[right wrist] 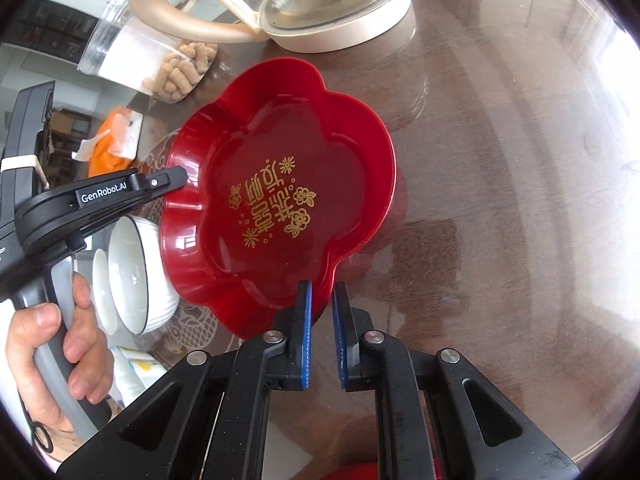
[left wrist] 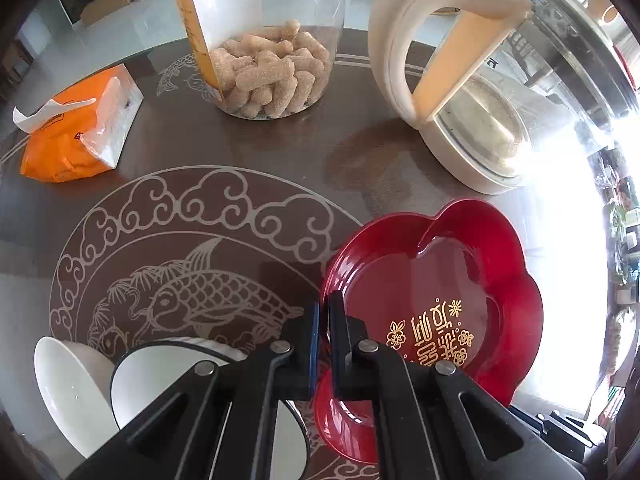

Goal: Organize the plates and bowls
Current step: 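Lift the third red plate and carry it toward the stacked plates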

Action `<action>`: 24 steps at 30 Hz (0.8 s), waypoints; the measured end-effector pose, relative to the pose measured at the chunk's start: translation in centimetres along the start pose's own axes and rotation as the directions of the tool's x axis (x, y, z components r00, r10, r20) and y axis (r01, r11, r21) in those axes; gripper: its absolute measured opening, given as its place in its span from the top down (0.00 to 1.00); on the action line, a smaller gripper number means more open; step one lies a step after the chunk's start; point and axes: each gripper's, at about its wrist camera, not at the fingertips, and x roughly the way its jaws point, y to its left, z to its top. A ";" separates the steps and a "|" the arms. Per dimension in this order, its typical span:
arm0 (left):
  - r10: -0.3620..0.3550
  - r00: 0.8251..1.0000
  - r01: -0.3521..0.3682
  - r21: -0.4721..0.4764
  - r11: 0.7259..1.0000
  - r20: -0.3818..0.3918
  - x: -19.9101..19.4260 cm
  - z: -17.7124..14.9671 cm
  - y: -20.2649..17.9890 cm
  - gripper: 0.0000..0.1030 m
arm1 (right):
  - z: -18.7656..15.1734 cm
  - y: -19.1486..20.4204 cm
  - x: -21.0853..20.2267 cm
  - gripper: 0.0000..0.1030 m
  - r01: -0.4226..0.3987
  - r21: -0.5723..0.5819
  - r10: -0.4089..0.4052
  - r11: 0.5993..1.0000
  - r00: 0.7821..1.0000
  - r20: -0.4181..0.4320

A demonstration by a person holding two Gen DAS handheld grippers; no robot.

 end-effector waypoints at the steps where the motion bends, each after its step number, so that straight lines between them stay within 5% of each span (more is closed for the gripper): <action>1: -0.006 1.000 0.006 0.003 1.000 0.011 -0.8 -0.5 0.0 0.97 | -0.1 0.0 -0.5 0.88 -0.001 -0.005 0.001 1.000 1.000 0.006; 10: -0.057 0.991 0.050 0.058 0.997 0.118 -10.8 -7.7 -2.2 0.94 | -3.7 0.1 -7.4 0.88 -0.032 -0.078 0.037 0.996 0.998 0.059; 16: -0.074 0.979 0.057 0.091 0.994 0.192 -17.3 -13.9 -4.2 0.92 | -9.1 0.5 -13.3 0.88 -0.051 -0.157 0.066 0.986 0.993 0.093; 24: -0.120 0.965 0.091 0.131 0.987 0.235 -20.4 -23.9 -6.6 0.87 | -16.5 -1.1 -18.5 0.88 -0.014 -0.228 0.043 0.974 0.992 0.121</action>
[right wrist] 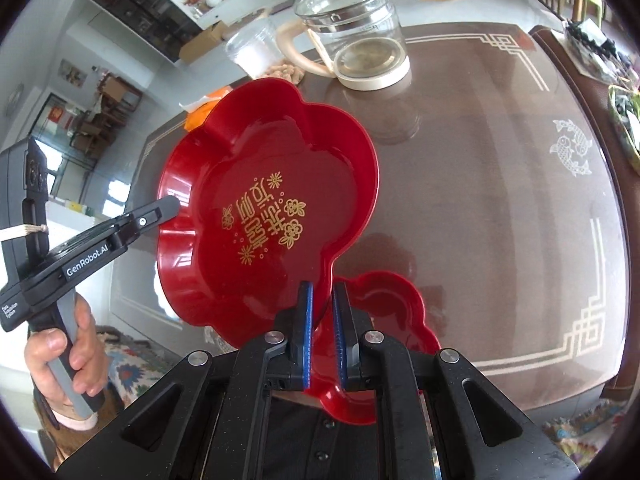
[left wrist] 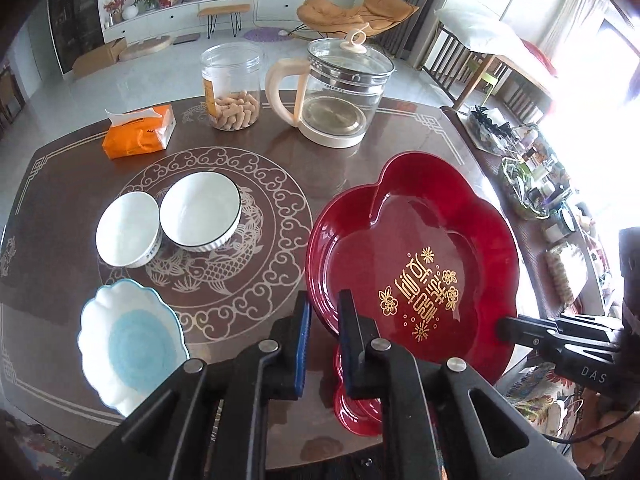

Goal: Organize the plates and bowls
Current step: 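Lift the third red plate and carry it toward the stacked plates, then lower the red plate onto the stack and open the right tool, then withdraw the right tool and move toward the blue-and-white scalloped bowl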

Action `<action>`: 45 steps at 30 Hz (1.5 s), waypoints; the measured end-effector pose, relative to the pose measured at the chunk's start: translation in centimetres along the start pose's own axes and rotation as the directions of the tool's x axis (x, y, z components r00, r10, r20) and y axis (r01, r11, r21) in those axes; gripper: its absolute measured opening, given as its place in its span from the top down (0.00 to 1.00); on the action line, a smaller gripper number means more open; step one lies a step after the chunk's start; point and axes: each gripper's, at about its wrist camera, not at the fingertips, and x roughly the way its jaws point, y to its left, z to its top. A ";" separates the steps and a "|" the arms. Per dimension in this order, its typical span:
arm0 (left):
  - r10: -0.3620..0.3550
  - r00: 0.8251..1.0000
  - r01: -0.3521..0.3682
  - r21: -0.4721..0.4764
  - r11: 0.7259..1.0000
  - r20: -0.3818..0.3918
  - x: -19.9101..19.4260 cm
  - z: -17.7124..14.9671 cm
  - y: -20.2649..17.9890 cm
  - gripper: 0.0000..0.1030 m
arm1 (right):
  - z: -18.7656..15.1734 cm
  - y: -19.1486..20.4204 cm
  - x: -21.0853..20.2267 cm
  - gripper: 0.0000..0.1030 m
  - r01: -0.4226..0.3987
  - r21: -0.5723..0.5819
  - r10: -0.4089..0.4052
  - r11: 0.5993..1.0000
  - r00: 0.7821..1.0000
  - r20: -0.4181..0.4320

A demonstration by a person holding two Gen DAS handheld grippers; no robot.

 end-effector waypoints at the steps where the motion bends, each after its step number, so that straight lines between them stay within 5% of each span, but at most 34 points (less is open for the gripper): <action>1: -0.005 1.000 0.005 0.004 1.000 0.005 -0.1 -1.2 -0.5 0.86 | -0.6 -0.2 -0.2 0.88 0.010 -0.003 -0.010 1.000 1.000 0.001; 16: -0.105 0.984 0.092 -0.097 0.991 -0.143 8.2 -13.4 -1.6 0.82 | -6.1 -6.0 4.9 0.88 0.142 0.026 -0.139 0.989 0.985 -0.101; 26: -0.064 0.986 0.059 -0.036 0.998 -0.152 8.6 -14.3 -2.6 0.78 | -6.1 -7.5 7.1 0.88 0.156 0.039 -0.150 0.987 0.981 -0.126; 34: 0.011 0.987 -0.004 0.042 0.999 -0.161 8.1 -14.7 -3.8 0.59 | -5.5 -7.1 7.4 0.87 0.198 0.010 -0.196 0.980 0.974 -0.118; 39: 0.056 0.997 -0.053 0.078 0.996 -0.046 4.8 -15.2 -3.8 0.26 | -4.9 -7.2 7.1 0.69 0.207 0.009 -0.206 0.978 0.976 -0.077; 41: 0.066 0.998 -0.067 0.059 0.996 0.019 3.3 -15.6 -2.8 0.22 | -5.0 -6.8 6.2 0.53 0.219 -0.002 -0.219 0.976 0.975 -0.028; 45: 0.021 0.991 -0.018 -0.020 1.000 0.131 2.0 -17.4 -0.1 0.22 | -7.0 -5.4 3.3 0.39 0.277 -0.016 -0.272 0.961 0.949 0.157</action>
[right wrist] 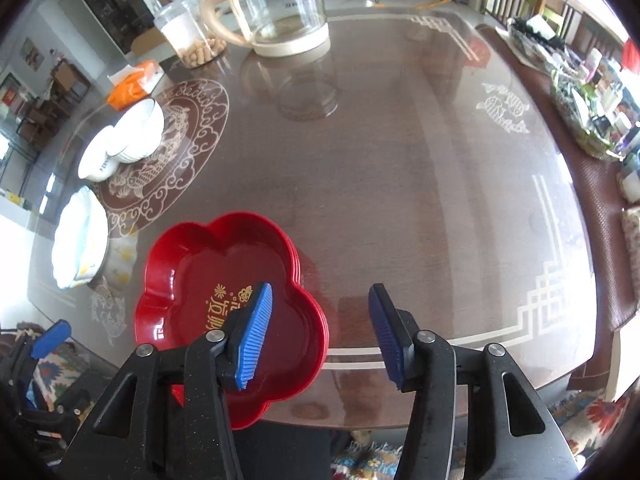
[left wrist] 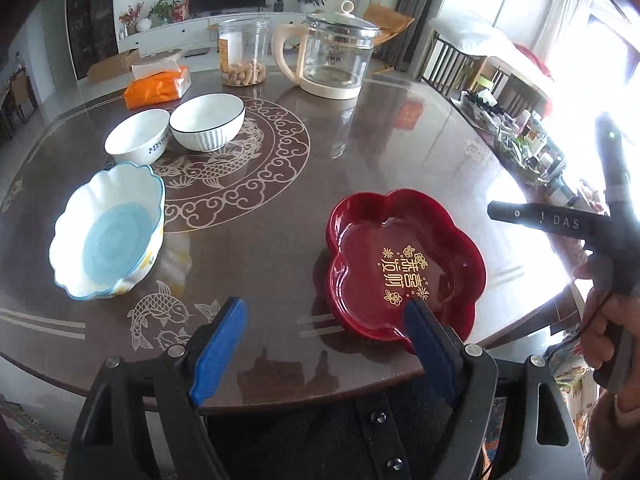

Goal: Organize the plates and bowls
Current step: 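Withdraw the right tool and move toward the blue-and-white scalloped bowl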

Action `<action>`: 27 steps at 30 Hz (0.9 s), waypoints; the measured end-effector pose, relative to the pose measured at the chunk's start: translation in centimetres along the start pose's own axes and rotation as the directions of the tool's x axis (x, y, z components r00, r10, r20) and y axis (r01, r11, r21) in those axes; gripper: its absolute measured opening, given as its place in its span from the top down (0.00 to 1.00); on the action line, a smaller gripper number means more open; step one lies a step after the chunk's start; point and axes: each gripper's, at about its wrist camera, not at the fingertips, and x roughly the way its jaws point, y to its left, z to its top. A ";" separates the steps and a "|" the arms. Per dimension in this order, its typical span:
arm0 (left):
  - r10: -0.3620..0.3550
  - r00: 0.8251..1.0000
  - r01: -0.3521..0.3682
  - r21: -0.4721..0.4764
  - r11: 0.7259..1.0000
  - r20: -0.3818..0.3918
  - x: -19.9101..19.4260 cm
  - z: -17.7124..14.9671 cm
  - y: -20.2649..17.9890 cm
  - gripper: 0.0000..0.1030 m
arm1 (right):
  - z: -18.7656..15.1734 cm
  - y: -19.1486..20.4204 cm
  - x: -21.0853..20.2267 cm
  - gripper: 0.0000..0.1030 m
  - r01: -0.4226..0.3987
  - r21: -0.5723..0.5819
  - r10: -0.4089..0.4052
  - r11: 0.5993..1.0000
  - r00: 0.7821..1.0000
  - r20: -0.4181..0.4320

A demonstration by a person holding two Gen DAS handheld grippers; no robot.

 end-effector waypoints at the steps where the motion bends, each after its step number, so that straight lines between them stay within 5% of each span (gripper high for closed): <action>1: -0.007 1.000 0.007 -0.014 1.000 0.023 0.0 -0.5 0.6 0.22 | -0.9 0.3 -0.8 0.38 0.007 0.000 -0.007 1.000 0.999 0.050; 5: 0.024 0.998 -0.023 -0.019 1.000 0.056 0.5 -2.7 2.1 0.22 | -6.2 1.8 -1.8 0.37 -0.074 0.032 0.069 0.997 0.989 0.134; 10: 0.013 1.000 -0.015 0.077 0.997 0.026 2.3 -3.7 2.1 0.22 | -12.0 4.5 -0.9 0.37 -0.192 0.044 0.188 0.980 0.979 0.082; 14: -0.118 0.993 0.121 0.123 0.985 -0.028 3.7 -4.0 1.8 0.22 | -13.2 4.9 -0.9 0.37 -0.146 0.002 0.145 0.989 0.986 0.086; 17: -0.077 0.997 0.078 0.157 0.984 -0.015 3.7 -4.4 2.3 0.22 | -13.1 4.7 -0.8 0.37 -0.102 -0.013 0.103 0.995 0.992 0.070; 27: -0.099 0.988 0.119 0.187 0.975 -0.115 7.7 -5.4 1.8 0.22 | -14.8 4.9 2.1 0.37 -0.110 -0.035 0.109 0.993 0.994 -0.013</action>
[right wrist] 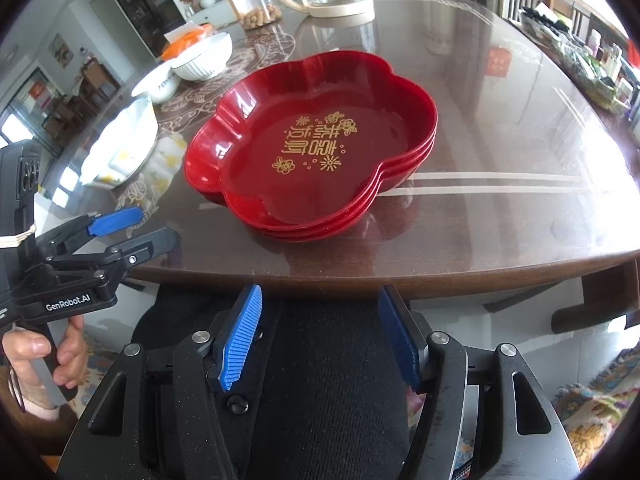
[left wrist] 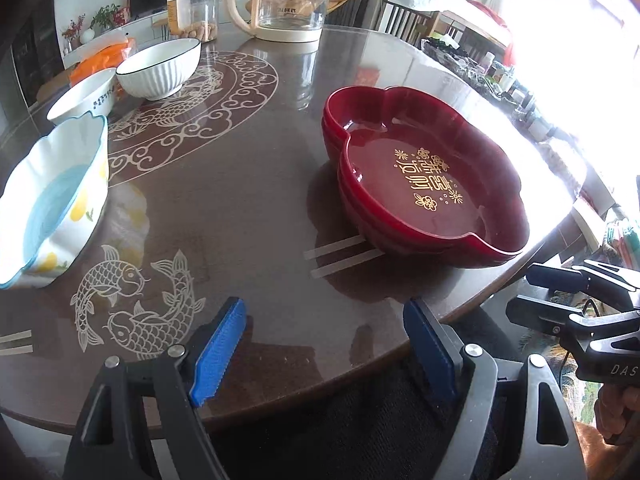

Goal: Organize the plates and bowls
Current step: 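Withdraw the right tool and move toward the blue-and-white scalloped bowl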

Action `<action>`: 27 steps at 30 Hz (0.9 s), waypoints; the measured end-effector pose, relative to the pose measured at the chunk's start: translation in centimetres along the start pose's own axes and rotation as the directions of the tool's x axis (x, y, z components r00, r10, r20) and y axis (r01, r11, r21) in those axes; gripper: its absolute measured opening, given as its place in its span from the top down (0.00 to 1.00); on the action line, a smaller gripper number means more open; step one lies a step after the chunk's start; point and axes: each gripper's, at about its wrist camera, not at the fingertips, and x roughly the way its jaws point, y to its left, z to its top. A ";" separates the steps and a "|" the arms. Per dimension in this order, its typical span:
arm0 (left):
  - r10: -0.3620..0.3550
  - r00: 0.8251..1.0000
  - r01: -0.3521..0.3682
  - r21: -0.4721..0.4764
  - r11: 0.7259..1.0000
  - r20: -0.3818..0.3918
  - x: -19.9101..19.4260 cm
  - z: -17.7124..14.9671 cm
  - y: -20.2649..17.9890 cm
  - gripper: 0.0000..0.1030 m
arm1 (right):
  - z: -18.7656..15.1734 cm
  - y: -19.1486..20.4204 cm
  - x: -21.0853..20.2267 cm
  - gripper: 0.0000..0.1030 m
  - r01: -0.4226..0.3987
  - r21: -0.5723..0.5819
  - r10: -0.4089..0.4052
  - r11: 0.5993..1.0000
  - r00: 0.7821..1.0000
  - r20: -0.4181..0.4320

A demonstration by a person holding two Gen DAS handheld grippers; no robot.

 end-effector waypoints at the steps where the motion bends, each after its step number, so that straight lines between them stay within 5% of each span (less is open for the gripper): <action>1: -0.011 1.000 0.011 0.000 1.000 0.000 0.3 0.2 -0.2 0.22 | 0.0 0.2 0.1 0.37 0.009 -0.010 -0.009 1.000 1.000 0.005; 9: -0.097 0.995 0.097 0.032 0.995 -0.005 2.8 3.1 -1.5 0.21 | 0.9 0.1 1.5 0.37 0.060 -0.037 -0.059 0.998 0.998 0.025; 18: -0.088 0.996 0.087 0.073 0.994 0.004 5.6 8.3 -4.8 0.21 | 3.6 -2.7 1.9 0.37 0.100 0.065 -0.105 0.993 0.991 0.078; 22: -0.088 0.995 0.086 0.049 0.995 0.043 2.5 6.8 -4.2 0.21 | 3.5 -3.5 0.0 0.37 0.095 0.110 -0.109 0.989 0.987 0.122; 27: 0.026 0.999 -0.024 -0.056 0.998 0.039 -1.4 2.0 -0.4 0.21 | 2.7 -2.8 -1.0 0.37 0.066 0.116 -0.081 0.991 0.989 0.128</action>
